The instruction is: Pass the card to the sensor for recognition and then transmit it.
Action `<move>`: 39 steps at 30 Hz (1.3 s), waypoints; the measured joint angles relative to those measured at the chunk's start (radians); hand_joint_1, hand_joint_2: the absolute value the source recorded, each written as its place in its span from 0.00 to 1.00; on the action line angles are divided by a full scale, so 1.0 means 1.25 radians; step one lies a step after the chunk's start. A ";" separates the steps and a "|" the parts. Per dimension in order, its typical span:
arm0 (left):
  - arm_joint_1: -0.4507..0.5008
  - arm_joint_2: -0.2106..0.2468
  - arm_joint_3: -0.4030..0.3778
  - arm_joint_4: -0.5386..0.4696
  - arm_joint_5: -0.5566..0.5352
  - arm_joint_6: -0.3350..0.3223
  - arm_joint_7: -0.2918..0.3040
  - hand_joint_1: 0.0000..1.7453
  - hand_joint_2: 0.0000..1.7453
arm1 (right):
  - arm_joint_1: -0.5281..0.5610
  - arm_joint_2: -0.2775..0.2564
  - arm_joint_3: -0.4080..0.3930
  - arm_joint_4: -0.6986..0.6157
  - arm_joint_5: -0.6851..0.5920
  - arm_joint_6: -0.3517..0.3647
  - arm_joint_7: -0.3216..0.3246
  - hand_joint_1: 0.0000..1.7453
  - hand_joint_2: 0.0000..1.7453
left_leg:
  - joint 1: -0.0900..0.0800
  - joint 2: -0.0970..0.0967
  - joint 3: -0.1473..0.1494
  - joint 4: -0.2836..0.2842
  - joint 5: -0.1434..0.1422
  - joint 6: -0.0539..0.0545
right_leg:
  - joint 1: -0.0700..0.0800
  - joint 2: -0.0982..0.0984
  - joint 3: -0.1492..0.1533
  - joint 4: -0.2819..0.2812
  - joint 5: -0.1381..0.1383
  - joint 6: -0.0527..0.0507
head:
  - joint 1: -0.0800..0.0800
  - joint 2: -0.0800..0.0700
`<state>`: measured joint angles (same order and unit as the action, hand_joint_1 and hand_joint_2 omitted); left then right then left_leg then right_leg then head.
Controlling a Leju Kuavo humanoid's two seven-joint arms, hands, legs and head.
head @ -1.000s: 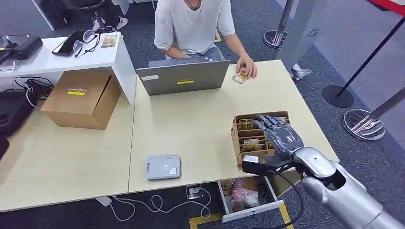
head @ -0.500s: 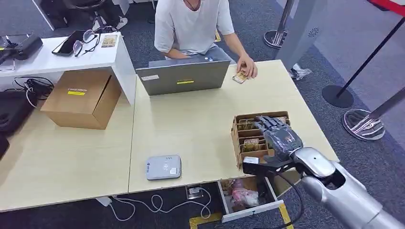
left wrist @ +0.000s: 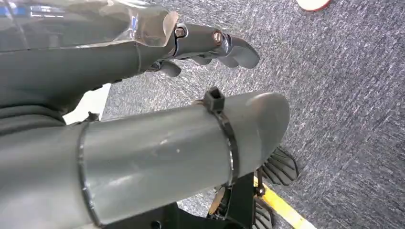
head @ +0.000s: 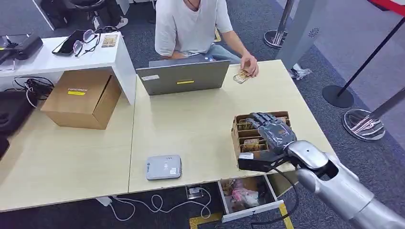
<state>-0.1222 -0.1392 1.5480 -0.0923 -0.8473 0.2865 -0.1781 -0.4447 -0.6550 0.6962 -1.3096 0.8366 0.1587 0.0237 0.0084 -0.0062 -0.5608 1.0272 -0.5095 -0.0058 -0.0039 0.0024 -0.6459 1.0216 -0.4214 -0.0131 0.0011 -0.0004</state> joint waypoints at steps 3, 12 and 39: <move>0.000 0.000 0.000 0.000 0.003 0.000 0.000 0.00 0.00 | -0.007 0.002 0.010 0.008 -0.005 0.000 -0.002 0.00 1.00 | 0.000 0.000 0.000 0.000 0.000 0.000 | 0.000 0.000 0.000 0.000 0.000 0.000 | 0.000 0.000; -0.001 -0.001 0.000 0.000 0.013 0.005 0.001 0.00 0.00 | -0.031 0.008 0.038 0.028 -0.016 0.000 -0.005 0.01 1.00 | 0.000 0.000 0.000 0.000 0.000 0.000 | 0.000 0.000 0.000 0.000 0.000 0.000 | 0.000 0.000; -0.003 -0.007 0.000 0.000 0.031 0.002 -0.002 0.00 0.00 | -0.061 0.013 0.056 0.018 -0.021 0.000 0.006 0.05 1.00 | 0.000 0.000 0.000 0.000 0.000 0.000 | 0.000 0.000 0.000 0.000 0.000 0.000 | 0.000 0.000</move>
<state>-0.1256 -0.1476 1.5480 -0.0923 -0.8091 0.2892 -0.1808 -0.5209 -0.6390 0.7664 -1.2871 0.8102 0.1587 0.0316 0.0083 -0.0063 -0.5605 1.0272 -0.5095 -0.0058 -0.0039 0.0023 -0.6459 1.0217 -0.4213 -0.0131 0.0012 -0.0004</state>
